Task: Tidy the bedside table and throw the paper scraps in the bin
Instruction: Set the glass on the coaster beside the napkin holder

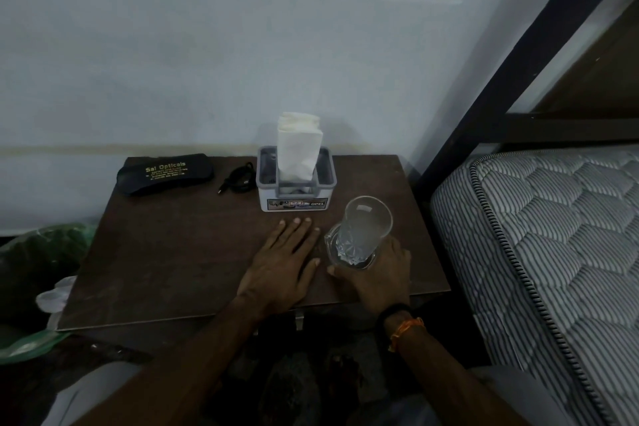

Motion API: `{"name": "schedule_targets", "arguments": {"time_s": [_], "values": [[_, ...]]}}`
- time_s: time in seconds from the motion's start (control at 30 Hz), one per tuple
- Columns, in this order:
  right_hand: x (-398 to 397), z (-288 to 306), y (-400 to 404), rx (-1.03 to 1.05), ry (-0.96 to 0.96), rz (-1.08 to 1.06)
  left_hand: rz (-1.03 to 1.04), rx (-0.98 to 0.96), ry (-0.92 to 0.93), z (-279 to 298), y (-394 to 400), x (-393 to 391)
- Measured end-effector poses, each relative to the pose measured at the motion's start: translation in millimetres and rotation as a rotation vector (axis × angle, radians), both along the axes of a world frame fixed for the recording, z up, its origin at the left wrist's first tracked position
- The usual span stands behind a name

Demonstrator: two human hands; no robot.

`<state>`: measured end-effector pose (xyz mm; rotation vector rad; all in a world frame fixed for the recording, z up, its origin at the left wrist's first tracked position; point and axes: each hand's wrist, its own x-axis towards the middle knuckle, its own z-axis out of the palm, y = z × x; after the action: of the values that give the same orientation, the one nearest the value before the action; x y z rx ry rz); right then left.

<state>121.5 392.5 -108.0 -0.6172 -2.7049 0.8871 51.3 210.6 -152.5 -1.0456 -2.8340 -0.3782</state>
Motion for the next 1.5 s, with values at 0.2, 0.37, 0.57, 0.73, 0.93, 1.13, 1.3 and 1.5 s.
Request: {"name": "schedule_targets", "arguments": {"time_s": [0.2, 0.37, 0.57, 0.73, 0.93, 1.13, 1.3, 1.5], "values": [[-18, 0, 17, -0.026, -0.029, -0.042, 0.026, -0.026, -0.016, 0, 1, -2], [-41, -2, 33, -0.042, -0.024, -0.067, 0.022, -0.044, -0.013, -1, 2, -5], [-77, -6, 51, -0.129, 0.003, -0.090, 0.048, -0.007, -0.022, -1, 2, -6], [-105, -6, 62, -0.173, 0.028, -0.093, 0.058, 0.000, -0.042, -1, 2, -7], [-132, 0, 67, -0.224, 0.073, -0.078, 0.060, -0.001, -0.053, 0, 1, -7], [-145, 2, 77, -0.298, 0.110, -0.064, 0.056, -0.008, -0.057, 3, 2, -8], [-146, 0, 77, -0.303, 0.089, -0.066, 0.059, -0.018, -0.062, 2, 1, -9], [-144, 2, 76, -0.314, 0.080, -0.065, 0.061, -0.019, -0.065, 4, 1, -7]]}}
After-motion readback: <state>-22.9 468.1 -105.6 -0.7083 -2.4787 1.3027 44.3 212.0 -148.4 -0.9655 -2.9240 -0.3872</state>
